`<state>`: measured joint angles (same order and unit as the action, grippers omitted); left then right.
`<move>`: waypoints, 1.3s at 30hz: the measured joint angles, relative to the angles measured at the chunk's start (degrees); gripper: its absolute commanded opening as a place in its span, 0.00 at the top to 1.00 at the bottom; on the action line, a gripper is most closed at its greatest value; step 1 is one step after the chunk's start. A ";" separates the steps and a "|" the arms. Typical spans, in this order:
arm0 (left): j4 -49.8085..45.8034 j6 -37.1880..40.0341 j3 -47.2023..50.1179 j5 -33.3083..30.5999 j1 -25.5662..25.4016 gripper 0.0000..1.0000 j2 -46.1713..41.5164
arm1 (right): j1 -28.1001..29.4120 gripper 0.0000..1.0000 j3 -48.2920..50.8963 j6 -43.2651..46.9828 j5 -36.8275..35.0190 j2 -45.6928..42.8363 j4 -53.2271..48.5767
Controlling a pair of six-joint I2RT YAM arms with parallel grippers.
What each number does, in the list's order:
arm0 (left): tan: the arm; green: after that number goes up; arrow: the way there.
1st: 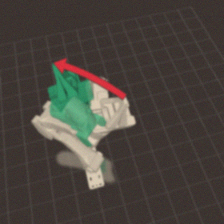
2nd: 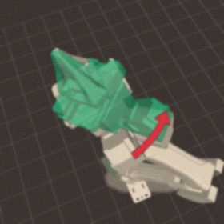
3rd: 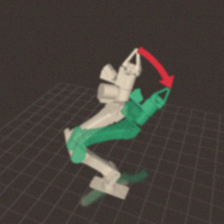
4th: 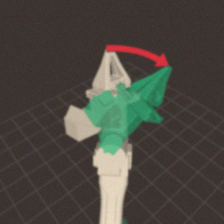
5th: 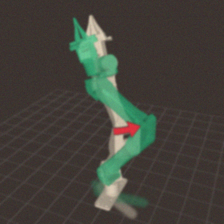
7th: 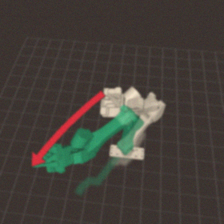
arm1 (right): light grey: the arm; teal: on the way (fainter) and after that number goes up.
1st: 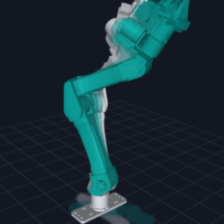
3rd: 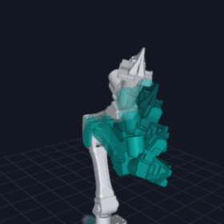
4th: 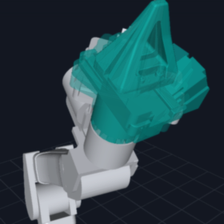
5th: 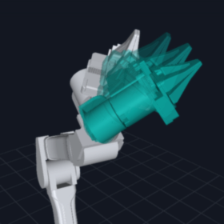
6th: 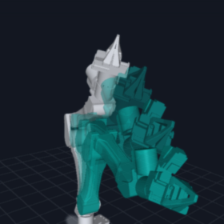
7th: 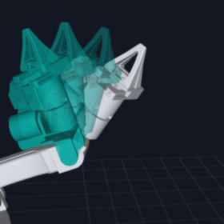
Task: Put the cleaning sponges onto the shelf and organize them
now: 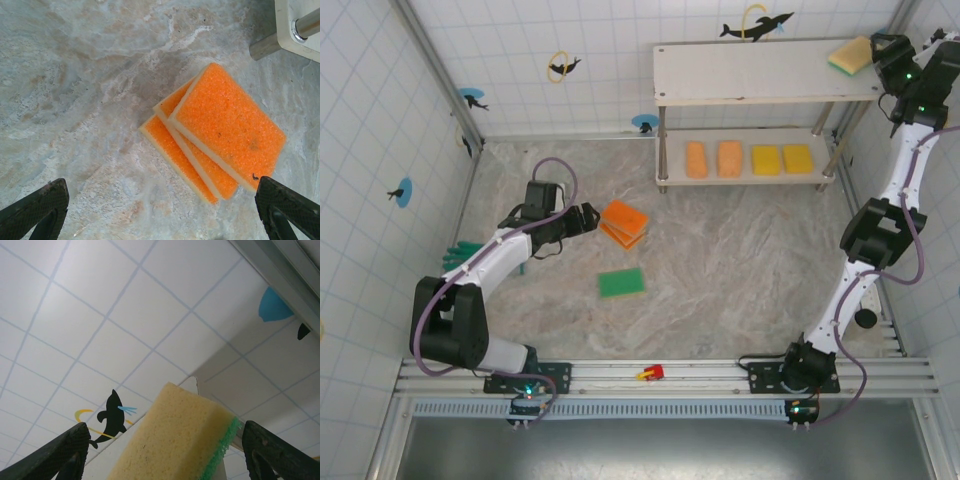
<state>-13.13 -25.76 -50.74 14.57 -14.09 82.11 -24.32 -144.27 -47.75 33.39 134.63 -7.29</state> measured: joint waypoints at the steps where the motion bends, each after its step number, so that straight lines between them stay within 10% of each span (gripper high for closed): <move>1: 0.00 0.00 0.00 0.00 0.00 0.03 0.07 | 0.00 0.21 0.00 -0.04 0.13 0.11 0.22; 39: 1.05 -0.22 -0.37 0.04 0.02 0.03 1.27 | 0.74 0.21 -0.83 7.89 -2.32 1.14 -0.33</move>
<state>-12.08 -25.98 -51.11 14.61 -14.06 83.37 -23.57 -145.10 -39.86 31.07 135.76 -7.62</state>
